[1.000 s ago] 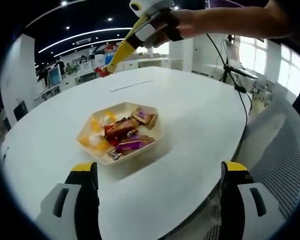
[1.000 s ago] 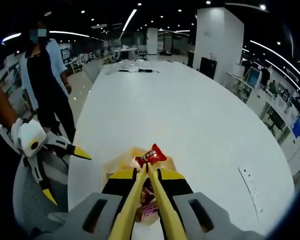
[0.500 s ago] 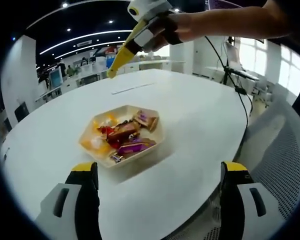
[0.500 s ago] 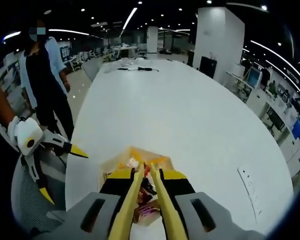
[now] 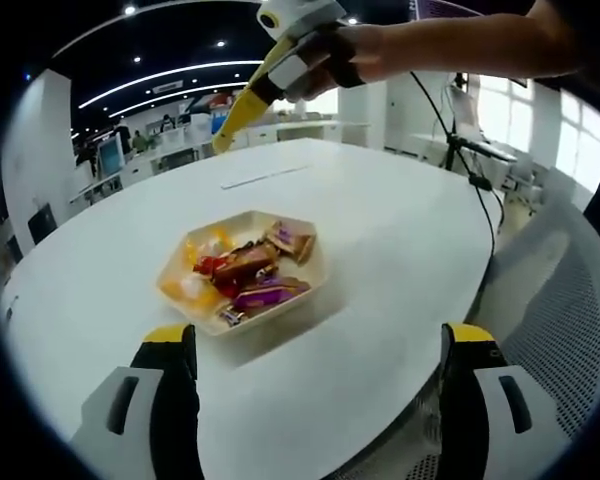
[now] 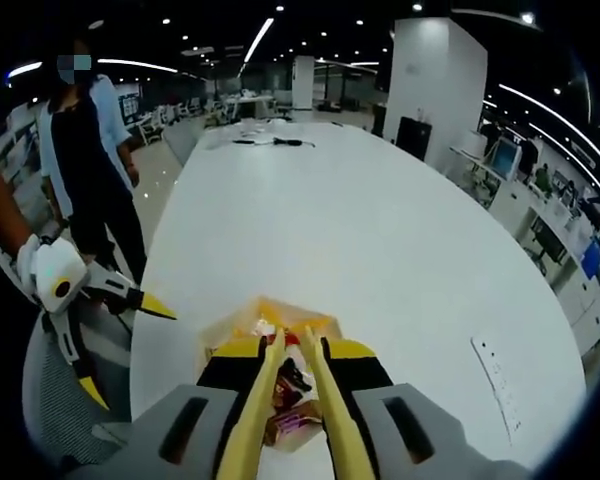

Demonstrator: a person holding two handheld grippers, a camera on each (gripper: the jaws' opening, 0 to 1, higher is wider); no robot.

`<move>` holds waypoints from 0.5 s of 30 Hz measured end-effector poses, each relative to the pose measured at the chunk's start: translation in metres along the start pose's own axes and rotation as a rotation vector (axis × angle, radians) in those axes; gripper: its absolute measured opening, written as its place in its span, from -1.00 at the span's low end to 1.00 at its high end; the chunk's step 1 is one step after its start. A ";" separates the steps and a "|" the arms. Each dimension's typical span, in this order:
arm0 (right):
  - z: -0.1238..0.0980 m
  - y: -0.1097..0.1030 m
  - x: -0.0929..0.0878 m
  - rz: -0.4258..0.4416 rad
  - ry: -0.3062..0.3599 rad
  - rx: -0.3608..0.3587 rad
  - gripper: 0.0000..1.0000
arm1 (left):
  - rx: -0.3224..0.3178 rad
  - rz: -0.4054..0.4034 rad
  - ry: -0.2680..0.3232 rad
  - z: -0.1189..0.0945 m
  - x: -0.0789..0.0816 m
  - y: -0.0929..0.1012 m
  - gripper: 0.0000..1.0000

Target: Place the target food into the container with the food tongs after gripping and lifting it, then release it inside without dropping or visibly crushing the food.

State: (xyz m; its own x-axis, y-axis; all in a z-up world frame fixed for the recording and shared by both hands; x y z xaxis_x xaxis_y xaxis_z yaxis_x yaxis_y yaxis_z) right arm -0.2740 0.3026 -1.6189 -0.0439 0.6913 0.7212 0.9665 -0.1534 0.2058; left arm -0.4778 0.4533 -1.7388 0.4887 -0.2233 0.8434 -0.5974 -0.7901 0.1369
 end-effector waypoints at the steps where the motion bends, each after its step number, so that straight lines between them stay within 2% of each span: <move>1: -0.001 0.000 0.000 0.000 0.000 0.000 -0.59 | 0.001 0.000 -0.001 0.000 0.000 0.000 0.95; 6: -0.005 0.000 0.002 -0.005 0.018 -0.009 -0.55 | 0.001 -0.001 -0.005 0.000 0.000 0.000 0.94; 15: -0.018 0.001 0.005 0.000 0.158 -0.058 -0.52 | 0.012 -0.009 0.002 -0.001 0.001 -0.002 0.94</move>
State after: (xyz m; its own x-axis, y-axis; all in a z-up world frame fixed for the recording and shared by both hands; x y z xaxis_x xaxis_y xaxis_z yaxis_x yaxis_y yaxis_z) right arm -0.2778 0.2930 -1.6031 -0.0873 0.5723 0.8154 0.9504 -0.1974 0.2403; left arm -0.4774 0.4552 -1.7377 0.4927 -0.2149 0.8433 -0.5850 -0.7992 0.1381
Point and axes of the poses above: the point that each gripper's makers call its tool centre point, and the gripper's own axes: z roughly forward along the fingers, y roughly to its right, x roughly out of its top, the point moved 10 cm from there along -z, roughly backward along the fingers, and after that the axes turned 10 degrees about -z, right-handed, at the moved point
